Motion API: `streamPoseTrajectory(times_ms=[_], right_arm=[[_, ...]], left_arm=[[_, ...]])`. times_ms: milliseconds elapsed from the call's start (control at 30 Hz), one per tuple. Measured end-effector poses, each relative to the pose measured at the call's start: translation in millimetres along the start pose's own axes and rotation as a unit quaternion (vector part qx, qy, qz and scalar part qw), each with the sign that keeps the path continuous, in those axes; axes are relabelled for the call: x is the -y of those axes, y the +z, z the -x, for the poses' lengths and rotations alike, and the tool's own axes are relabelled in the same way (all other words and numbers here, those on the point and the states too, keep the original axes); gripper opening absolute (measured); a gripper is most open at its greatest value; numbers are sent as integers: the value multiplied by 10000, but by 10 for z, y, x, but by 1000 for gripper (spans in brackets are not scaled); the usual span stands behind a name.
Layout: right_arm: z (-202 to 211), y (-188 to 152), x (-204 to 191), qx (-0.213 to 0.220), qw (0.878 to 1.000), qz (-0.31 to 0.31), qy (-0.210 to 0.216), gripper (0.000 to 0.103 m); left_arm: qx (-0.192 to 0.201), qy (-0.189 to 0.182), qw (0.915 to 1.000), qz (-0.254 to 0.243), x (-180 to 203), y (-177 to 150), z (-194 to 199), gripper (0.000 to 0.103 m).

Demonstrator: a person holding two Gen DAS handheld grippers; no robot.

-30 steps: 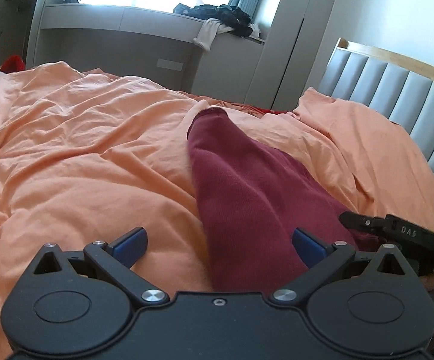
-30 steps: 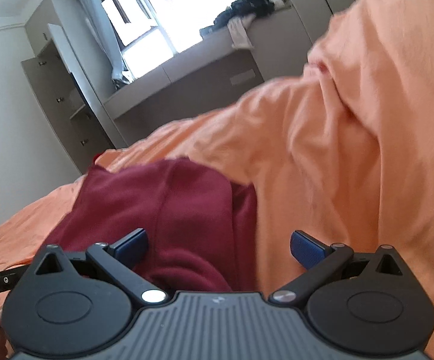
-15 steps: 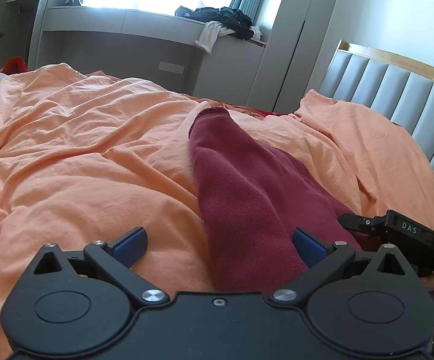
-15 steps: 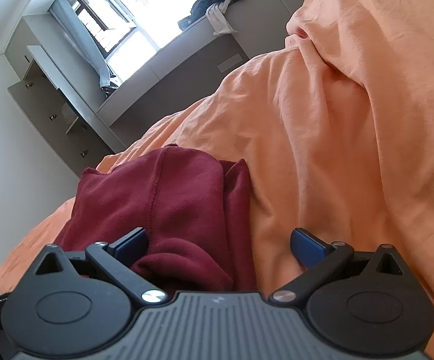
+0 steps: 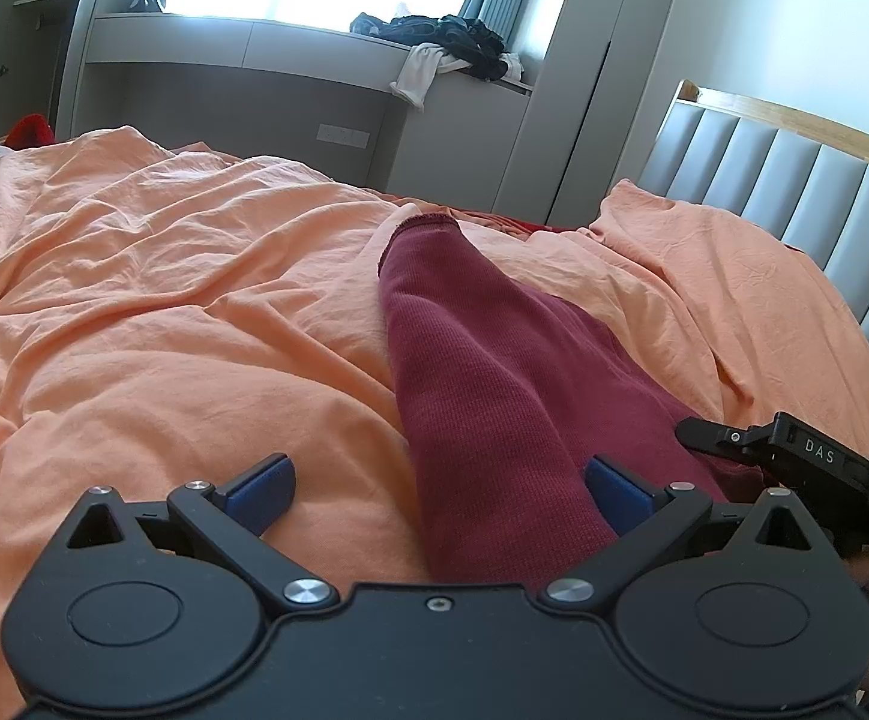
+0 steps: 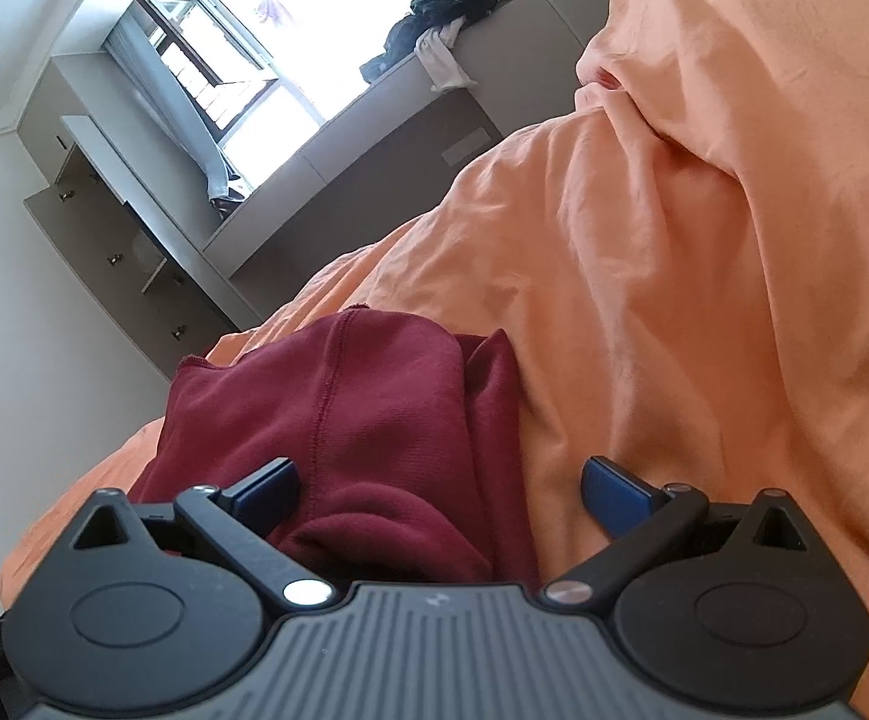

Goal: Fold small clothes

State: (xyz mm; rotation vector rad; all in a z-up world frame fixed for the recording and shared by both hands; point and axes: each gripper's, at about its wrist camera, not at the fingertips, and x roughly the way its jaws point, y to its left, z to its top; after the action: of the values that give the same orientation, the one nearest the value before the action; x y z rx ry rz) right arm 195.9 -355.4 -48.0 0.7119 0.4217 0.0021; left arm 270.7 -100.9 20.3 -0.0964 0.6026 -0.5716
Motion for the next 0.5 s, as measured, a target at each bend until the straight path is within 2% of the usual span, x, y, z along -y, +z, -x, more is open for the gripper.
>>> streamPoseTrajectory(times_ms=[233, 400, 500], right_arm=[[16, -38, -14, 87, 9999, -19, 68, 93], [69, -27, -39, 146, 9997, 36, 183, 78], [97, 22, -56, 199, 9996, 128, 161, 79]], left_arm=[[-6, -9, 10000, -2, 2, 0, -2, 103], [-30, -101, 9999, -24, -23, 7, -11, 103], [-57, -161, 9999, 11, -53, 25, -30, 103]])
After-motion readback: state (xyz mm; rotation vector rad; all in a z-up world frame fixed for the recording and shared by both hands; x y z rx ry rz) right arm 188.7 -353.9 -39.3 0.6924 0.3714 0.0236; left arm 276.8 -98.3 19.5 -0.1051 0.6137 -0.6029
